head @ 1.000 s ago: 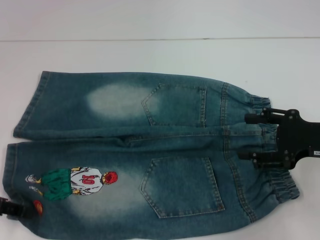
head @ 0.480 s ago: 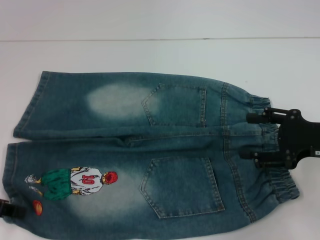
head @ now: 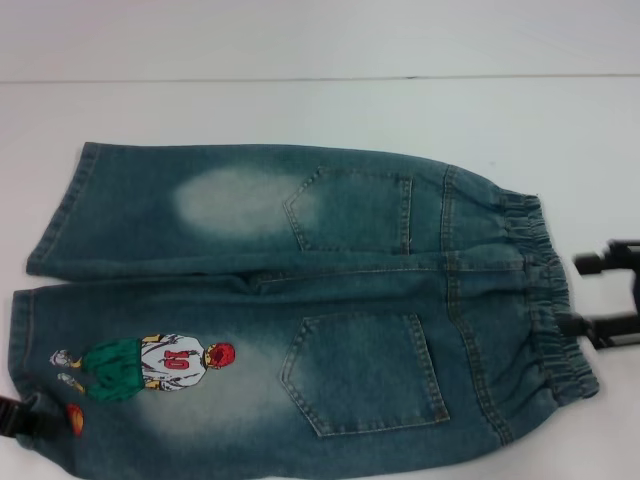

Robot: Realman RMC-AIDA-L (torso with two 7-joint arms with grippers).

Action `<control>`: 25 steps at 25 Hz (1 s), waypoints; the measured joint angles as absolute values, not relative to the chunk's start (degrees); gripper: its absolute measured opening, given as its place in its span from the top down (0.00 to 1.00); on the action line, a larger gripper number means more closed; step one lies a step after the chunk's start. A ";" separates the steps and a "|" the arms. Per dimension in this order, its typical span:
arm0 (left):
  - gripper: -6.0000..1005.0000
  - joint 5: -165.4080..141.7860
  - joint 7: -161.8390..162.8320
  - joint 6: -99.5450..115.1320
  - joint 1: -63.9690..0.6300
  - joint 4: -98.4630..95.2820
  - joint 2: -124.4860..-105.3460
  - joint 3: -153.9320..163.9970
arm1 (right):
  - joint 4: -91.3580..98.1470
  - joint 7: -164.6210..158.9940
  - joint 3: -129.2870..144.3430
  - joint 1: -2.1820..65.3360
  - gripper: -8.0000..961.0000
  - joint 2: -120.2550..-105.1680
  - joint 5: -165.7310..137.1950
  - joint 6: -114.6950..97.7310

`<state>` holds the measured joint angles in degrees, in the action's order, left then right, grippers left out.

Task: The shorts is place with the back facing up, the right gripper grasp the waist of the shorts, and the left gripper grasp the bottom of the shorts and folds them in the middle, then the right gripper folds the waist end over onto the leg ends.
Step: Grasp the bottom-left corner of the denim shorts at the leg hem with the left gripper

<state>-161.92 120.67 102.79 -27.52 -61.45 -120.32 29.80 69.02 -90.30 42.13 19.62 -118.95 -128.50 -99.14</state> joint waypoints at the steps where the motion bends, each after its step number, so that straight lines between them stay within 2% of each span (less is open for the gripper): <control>1: 0.96 -161.82 120.64 102.83 -27.60 -61.45 -120.24 29.84 | 70.05 -91.74 41.61 20.40 0.11 -118.72 -131.24 -101.35; 5: 0.96 -161.75 120.55 102.88 -27.77 -61.43 -120.18 30.51 | 71.42 -96.71 39.95 23.98 0.11 -118.27 -142.04 -107.47; 9: 0.96 -161.75 120.52 103.00 -27.84 -61.43 -120.05 30.88 | 71.48 -100.30 40.20 26.01 0.11 -118.53 -150.01 -107.01; 25: 0.97 -162.03 119.98 102.57 -27.39 -61.10 -120.25 30.94 | 67.18 -104.20 46.14 28.12 0.13 -119.41 -154.21 -104.38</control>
<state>-162.03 119.98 102.57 -27.39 -61.10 -120.25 30.94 67.18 -104.20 46.14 28.12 -119.41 -154.21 -104.38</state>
